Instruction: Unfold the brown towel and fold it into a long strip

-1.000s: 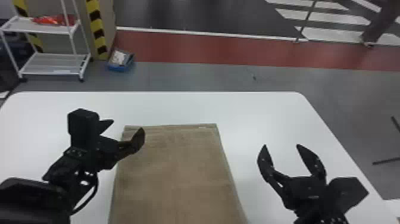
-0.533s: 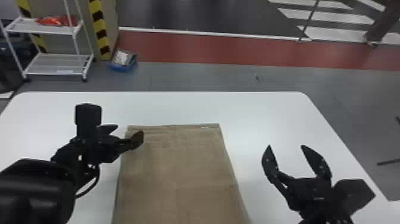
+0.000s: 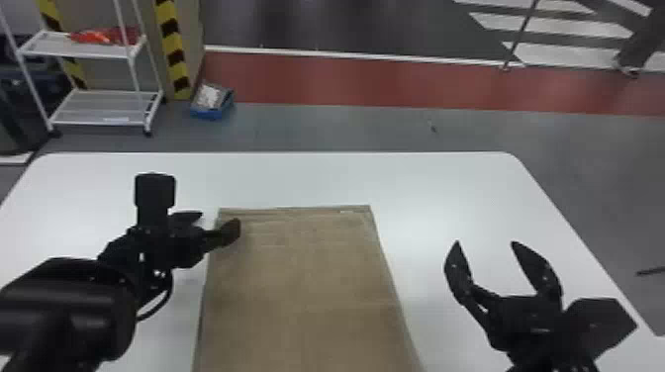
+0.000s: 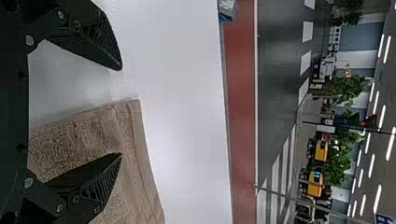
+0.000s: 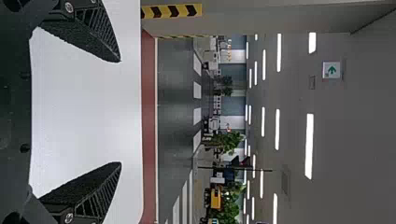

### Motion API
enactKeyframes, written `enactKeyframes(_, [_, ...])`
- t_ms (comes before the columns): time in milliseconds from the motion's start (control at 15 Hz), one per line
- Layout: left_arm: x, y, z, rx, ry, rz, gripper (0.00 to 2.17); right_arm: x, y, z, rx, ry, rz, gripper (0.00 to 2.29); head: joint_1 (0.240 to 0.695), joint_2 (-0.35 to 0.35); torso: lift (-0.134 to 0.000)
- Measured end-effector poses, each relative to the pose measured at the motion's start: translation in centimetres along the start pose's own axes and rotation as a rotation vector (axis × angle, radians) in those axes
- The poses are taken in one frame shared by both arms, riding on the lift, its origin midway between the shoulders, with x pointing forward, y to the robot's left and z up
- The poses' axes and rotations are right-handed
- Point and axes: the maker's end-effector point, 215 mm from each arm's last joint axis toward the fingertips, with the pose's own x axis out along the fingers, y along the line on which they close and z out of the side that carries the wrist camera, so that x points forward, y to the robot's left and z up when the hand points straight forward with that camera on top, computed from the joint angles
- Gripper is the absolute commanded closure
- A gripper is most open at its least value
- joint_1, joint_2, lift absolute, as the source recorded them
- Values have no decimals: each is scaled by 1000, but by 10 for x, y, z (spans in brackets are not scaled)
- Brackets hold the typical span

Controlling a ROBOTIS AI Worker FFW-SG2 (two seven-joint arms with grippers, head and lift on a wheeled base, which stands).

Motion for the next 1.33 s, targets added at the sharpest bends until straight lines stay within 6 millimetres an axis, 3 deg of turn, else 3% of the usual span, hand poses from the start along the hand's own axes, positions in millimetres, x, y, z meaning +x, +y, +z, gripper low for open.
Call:
enactKeyframes(67, [0, 1, 0, -1, 1, 1, 333, 0, 0, 0, 0, -1, 0, 87, 695, -129, -125])
enactKeyframes(200, [-1, 1, -3, 0, 4, 3, 653, 1, 0, 1, 0, 0, 0, 87, 695, -127, -125])
enactKeyframes(1333, [-23, 11, -6, -10, -22, 28, 657, 8, 6, -1, 5, 10, 12, 87, 695, -104, -125])
